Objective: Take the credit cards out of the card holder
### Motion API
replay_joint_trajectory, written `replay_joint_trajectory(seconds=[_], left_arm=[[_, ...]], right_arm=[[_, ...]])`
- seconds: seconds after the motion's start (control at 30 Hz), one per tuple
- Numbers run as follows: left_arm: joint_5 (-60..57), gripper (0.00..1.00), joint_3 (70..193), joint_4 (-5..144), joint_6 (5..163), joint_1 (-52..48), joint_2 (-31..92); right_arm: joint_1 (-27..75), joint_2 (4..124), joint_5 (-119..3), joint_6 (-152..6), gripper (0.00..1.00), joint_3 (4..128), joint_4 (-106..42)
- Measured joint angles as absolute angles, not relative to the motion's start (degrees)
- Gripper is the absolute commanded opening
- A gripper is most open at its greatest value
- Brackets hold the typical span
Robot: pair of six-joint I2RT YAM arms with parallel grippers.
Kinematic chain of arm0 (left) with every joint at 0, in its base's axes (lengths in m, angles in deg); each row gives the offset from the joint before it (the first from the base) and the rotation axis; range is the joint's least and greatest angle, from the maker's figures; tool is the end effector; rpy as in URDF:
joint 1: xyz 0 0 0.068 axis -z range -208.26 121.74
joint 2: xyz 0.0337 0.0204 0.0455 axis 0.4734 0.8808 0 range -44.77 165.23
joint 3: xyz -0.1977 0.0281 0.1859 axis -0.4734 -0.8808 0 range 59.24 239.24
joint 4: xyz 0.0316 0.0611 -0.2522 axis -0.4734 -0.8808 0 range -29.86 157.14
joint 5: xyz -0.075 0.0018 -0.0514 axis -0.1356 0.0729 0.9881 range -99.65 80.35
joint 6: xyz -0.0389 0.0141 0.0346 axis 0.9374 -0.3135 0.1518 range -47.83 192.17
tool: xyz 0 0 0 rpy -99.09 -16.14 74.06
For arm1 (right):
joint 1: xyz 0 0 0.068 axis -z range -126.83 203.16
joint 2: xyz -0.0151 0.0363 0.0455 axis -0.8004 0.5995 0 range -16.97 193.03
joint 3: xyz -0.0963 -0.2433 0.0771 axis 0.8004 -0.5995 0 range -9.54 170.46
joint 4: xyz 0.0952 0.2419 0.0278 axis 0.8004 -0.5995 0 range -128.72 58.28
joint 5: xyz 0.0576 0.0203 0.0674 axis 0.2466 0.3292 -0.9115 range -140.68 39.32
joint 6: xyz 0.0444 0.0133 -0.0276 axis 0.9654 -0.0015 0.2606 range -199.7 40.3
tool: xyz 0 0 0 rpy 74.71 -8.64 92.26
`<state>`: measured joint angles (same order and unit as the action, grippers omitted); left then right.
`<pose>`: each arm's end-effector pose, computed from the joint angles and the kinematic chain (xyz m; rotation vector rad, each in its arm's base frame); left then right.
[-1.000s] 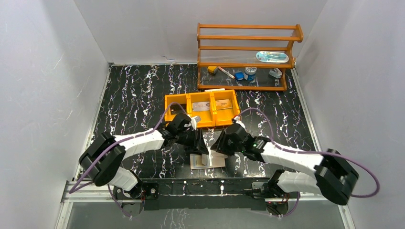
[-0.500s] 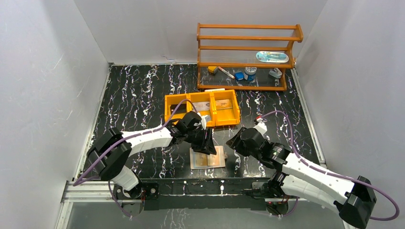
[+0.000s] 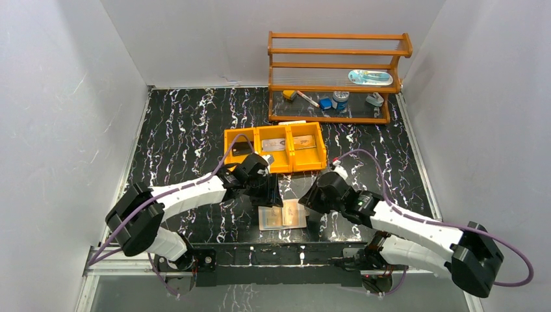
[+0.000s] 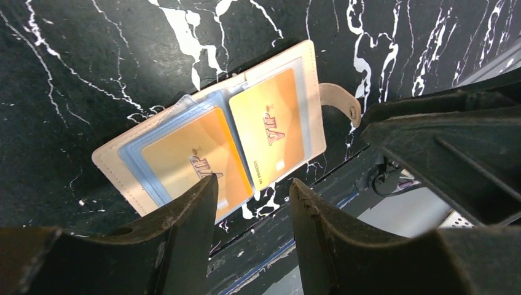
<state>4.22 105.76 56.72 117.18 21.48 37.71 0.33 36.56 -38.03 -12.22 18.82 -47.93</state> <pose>0.1834 -0.2298 0.2013 0.2356 2.6148 -0.9884 0.1223 0.1483 0.2040 0.4279 2.3805 0.8134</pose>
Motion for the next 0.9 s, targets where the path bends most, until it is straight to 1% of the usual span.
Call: replay_joint_trajectory(seconds=[0.13, 0.27, 0.37, 0.57, 0.73, 0.83, 0.9], left_arm=[[1.64, 0.47, 104.97, 56.37, 118.67, 21.48, 36.53], [-1.42, 0.52, 102.98, 56.15, 119.96, 21.48, 31.3], [-1.75, 0.52, 102.83, 56.92, 120.27, 21.48, 29.21], [1.75, 0.52, 102.85, 59.8, 120.18, 21.48, 32.2], [6.14, 0.52, 102.9, 62.34, 119.94, 21.48, 37.12], [7.85, 0.52, 102.92, 62.84, 119.7, 21.48, 38.98], [8.54, 0.52, 102.92, 62.95, 119.63, 21.48, 39.33]], right_arm=[[0.35, 41.26, -42.38, -12.77, 0.34, 18.82, -43.75], [0.33, 45.0, -45.4, -13.53, 0.34, 18.82, -41.15], [0.33, 47.58, -46.58, -13.9, 0.34, 18.82, -40.71], [0.83, 50.99, -46.75, -14.01, 0.33, 18.82, -41.94], [1.42, 51.3, -47.17, -14.08, 0.29, 17.7, -41.11], [1.79, 51.21, -47.63, -13.69, 0.21, 16.48, -40.3], [1.83, 51.19, -47.65, -13.62, 0.18, 16.17, -40.08]])
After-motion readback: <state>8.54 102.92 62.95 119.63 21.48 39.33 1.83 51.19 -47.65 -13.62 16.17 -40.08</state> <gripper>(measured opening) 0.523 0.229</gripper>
